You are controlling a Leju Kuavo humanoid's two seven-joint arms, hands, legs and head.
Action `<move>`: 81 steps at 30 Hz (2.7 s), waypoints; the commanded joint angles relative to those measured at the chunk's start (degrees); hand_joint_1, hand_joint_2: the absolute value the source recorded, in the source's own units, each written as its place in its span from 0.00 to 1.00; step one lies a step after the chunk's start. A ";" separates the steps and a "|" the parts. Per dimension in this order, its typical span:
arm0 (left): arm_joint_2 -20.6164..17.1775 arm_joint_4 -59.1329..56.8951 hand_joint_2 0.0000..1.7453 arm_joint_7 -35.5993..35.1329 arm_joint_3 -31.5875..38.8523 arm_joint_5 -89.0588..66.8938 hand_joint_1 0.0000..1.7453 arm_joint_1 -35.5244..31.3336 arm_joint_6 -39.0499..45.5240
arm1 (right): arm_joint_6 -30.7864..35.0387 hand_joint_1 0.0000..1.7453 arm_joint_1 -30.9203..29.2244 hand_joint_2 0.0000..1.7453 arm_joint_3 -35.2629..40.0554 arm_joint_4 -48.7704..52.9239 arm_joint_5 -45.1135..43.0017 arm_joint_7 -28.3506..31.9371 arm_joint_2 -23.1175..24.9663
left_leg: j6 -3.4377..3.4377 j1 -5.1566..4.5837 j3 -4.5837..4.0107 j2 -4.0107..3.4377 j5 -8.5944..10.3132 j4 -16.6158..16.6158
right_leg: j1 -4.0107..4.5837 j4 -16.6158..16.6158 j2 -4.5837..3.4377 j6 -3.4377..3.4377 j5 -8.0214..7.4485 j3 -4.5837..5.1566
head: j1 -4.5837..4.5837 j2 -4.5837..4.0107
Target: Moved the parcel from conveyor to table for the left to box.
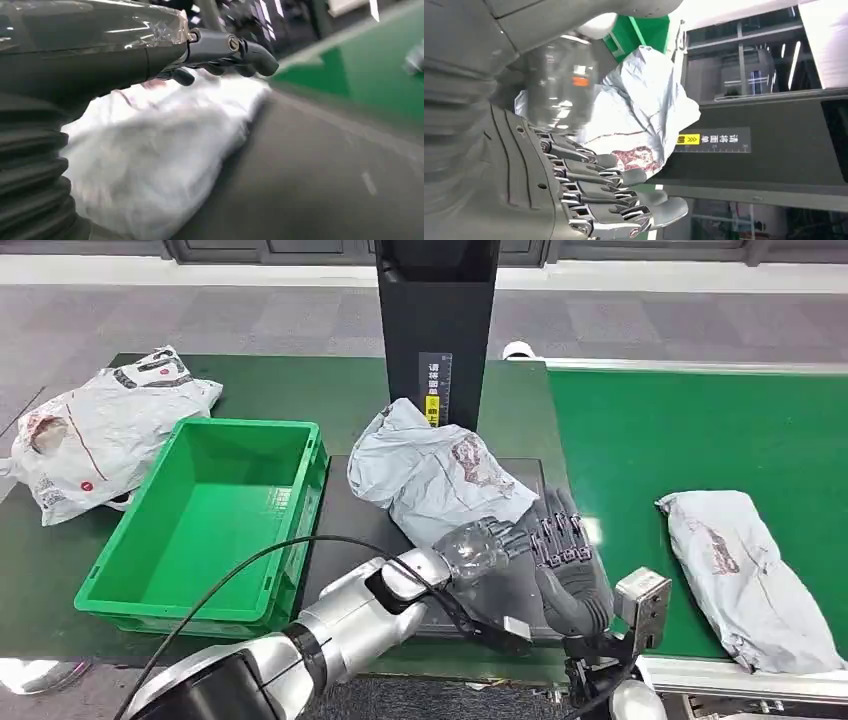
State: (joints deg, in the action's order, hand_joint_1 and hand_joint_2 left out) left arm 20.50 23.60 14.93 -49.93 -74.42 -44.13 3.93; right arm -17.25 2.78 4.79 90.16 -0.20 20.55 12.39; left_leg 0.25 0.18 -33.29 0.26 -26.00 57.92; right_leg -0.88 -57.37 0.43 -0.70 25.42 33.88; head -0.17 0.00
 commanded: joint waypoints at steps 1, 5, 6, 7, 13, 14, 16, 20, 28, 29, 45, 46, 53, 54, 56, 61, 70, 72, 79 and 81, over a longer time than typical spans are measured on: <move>-0.94 -8.86 1.00 0.84 -9.44 4.07 0.00 -3.64 -13.88 | -1.72 0.00 -8.23 1.00 0.31 -11.61 -2.27 1.99 -3.37 | 0.00 0.03 0.11 -0.01 0.01 -0.06 | 0.04 0.09 -0.03 0.03 -0.03 -0.14 | 0.00 0.00; -2.10 -9.95 1.00 2.54 -9.35 4.47 0.00 -4.38 -13.16 | -0.06 0.00 -12.75 1.00 2.30 -19.09 -3.15 5.24 -4.36 | 0.00 0.09 0.24 -0.43 0.02 -0.15 | 0.10 0.22 -0.44 0.03 -0.20 -0.25 | 0.00 0.00; -2.00 -9.94 1.00 2.39 -9.40 4.44 0.00 -4.39 -13.66 | 0.03 0.00 -12.68 1.00 2.72 -18.99 -3.22 5.33 -4.62 | 0.00 0.05 0.28 -0.51 0.08 -0.23 | 0.05 0.26 -0.52 0.04 -0.27 -0.24 | -0.02 0.00; -1.95 -9.89 1.00 2.29 -9.37 4.49 0.00 -4.34 -13.93 | 0.10 0.00 -12.72 1.00 3.02 -19.08 -3.42 5.46 -4.79 | 0.00 0.03 0.33 -0.34 0.04 -0.15 | 0.03 0.17 -0.34 0.03 -0.17 -0.33 | 0.00 0.00; -2.72 -10.31 1.00 -0.31 -9.01 4.76 0.00 -4.56 -17.39 | 0.18 0.00 -15.41 1.00 4.98 -24.04 -4.50 6.93 -5.16 | -0.02 0.03 0.49 -0.29 0.02 -0.10 | 0.04 0.11 -0.26 0.02 -0.15 -0.55 | 0.00 0.00; -2.80 -10.24 1.00 -0.72 -9.26 4.44 0.00 -4.58 -17.01 | 0.22 0.00 -15.49 1.00 5.00 -24.24 -4.56 7.06 -5.14 | -0.01 0.07 0.48 -0.41 0.09 -0.19 | 0.08 0.24 -0.39 0.05 -0.28 -0.52 | 0.00 0.00; -2.88 -10.27 1.00 -0.80 -9.23 4.44 0.00 -4.63 -16.91 | 0.23 0.00 -15.54 1.00 5.04 -24.40 -4.58 7.15 -5.10 | 0.00 0.06 0.42 -0.41 0.12 -0.24 | 0.07 0.25 -0.39 0.06 -0.30 -0.53 | -0.02 0.00; -2.88 -10.27 1.00 -0.80 -9.23 4.44 0.00 -4.63 -16.91 | 0.23 0.00 -15.54 1.00 5.04 -24.40 -4.58 7.15 -5.10 | 0.00 0.05 0.59 -0.28 0.08 -0.14 | 0.06 0.15 -0.27 0.04 -0.21 -0.60 | -0.02 0.00; -2.71 -10.23 1.00 -8.05 -10.99 1.29 0.00 -5.34 -11.91 | 0.99 0.00 -14.33 1.00 4.82 -22.55 -5.02 7.62 -5.44 | 0.00 0.07 0.53 -0.24 0.12 -0.18 | 0.08 0.20 -0.23 0.05 -0.27 -0.56 | -0.02 0.00; -2.69 -10.22 1.00 -8.10 -10.95 1.30 0.00 -5.42 -11.98 | 1.00 0.00 -14.20 1.00 4.78 -22.33 -5.06 7.62 -5.52 | 0.00 0.02 0.57 -0.19 0.11 -0.15 | 0.03 0.13 -0.18 0.04 -0.22 -0.58 | 0.00 0.00; -4.46 -9.74 1.00 -30.57 -11.09 -7.28 0.00 -7.21 1.76 | 0.44 0.00 -12.50 1.00 5.13 -19.58 -6.30 6.71 -4.92 | 0.04 0.03 0.40 -0.17 0.17 -0.08 | 0.04 0.06 -0.17 0.08 -0.27 -0.36 | 0.00 0.00; -4.50 -9.64 1.00 -31.27 -10.87 -7.49 0.00 -7.13 2.63 | 0.42 0.00 -12.58 1.00 5.14 -19.45 -6.30 6.61 -4.82 | 0.05 0.05 0.33 -0.21 0.23 -0.15 | 0.06 0.14 -0.21 0.10 -0.34 -0.29 | 0.00 0.00; -4.61 -9.30 1.00 -38.00 -10.83 -12.07 0.00 -7.13 13.04 | 1.18 0.00 -11.40 1.00 4.76 -15.99 -6.52 4.82 -4.14 | 0.06 0.05 0.05 -0.14 0.27 -0.05 | 0.06 0.03 -0.17 0.11 -0.33 -0.04 | 0.00 0.00; -4.63 -9.37 1.00 -37.92 -10.77 -12.12 0.00 -7.12 12.97 | 1.16 0.00 -11.44 1.00 4.80 -15.99 -6.55 4.78 -4.12 | 0.05 0.03 0.05 -0.08 0.25 -0.02 | 0.04 0.00 -0.12 0.08 -0.30 -0.05 | 0.00 0.00; -4.65 -9.62 1.00 -37.74 -10.72 -12.20 0.00 -6.97 12.54 | 1.16 0.00 -11.64 1.00 4.85 -16.20 -6.58 4.74 -4.07 | 0.04 0.03 0.02 -0.08 0.24 -0.02 | 0.03 0.01 -0.12 0.08 -0.30 -0.04 | 0.00 0.00; -4.69 -9.78 1.00 -37.50 -10.59 -12.22 0.00 -6.85 12.32 | 1.12 0.00 -11.81 1.00 4.91 -16.46 -6.66 4.71 -4.00 | 0.05 0.03 -0.03 -0.08 0.25 -0.02 | 0.03 0.00 -0.12 0.07 -0.31 0.02 | 0.00 0.00; -4.70 -10.07 1.00 -37.39 -10.13 -12.57 0.00 -6.53 11.22 | 0.63 0.00 -12.13 1.00 5.01 -16.88 -7.16 4.75 -3.75 | 0.05 0.06 -0.03 -0.13 0.25 -0.04 | 0.07 0.05 -0.17 0.08 -0.34 0.03 | 0.00 0.00; -4.75 -9.99 1.00 -37.38 -9.78 -12.69 1.00 -6.36 11.22 | 0.48 0.00 -12.15 1.00 4.98 -16.81 -7.29 4.79 -3.62 | 0.05 0.06 -0.04 -0.13 0.25 -0.04 | 0.07 0.04 -0.17 0.08 -0.34 0.03 | 0.00 0.00; -5.12 -9.84 1.00 -36.73 -8.61 -12.88 1.00 -5.76 12.01 | -0.12 0.00 -11.91 1.00 5.12 -16.52 -7.44 4.60 -3.91 | 0.05 0.03 -0.04 -0.11 0.26 -0.04 | 0.03 0.02 -0.15 0.08 -0.33 0.05 | 0.00 0.00; -5.13 -9.81 1.00 -36.68 -8.55 -12.89 1.00 -5.76 12.08 | -0.14 0.00 -11.91 1.00 5.13 -16.54 -7.45 4.60 -3.93 | 0.05 0.04 -0.04 -0.11 0.25 -0.03 | 0.04 0.01 -0.15 0.08 -0.32 0.03 | 0.00 0.00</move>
State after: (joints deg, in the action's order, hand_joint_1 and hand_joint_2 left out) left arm 16.87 14.99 -22.05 -58.97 -87.01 -48.89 15.58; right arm -17.38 -7.99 6.64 74.42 -7.39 25.48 9.57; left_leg 0.28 0.19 -33.34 0.31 -25.73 57.90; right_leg -0.87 -57.39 0.45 -0.67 25.14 33.88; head -0.17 0.00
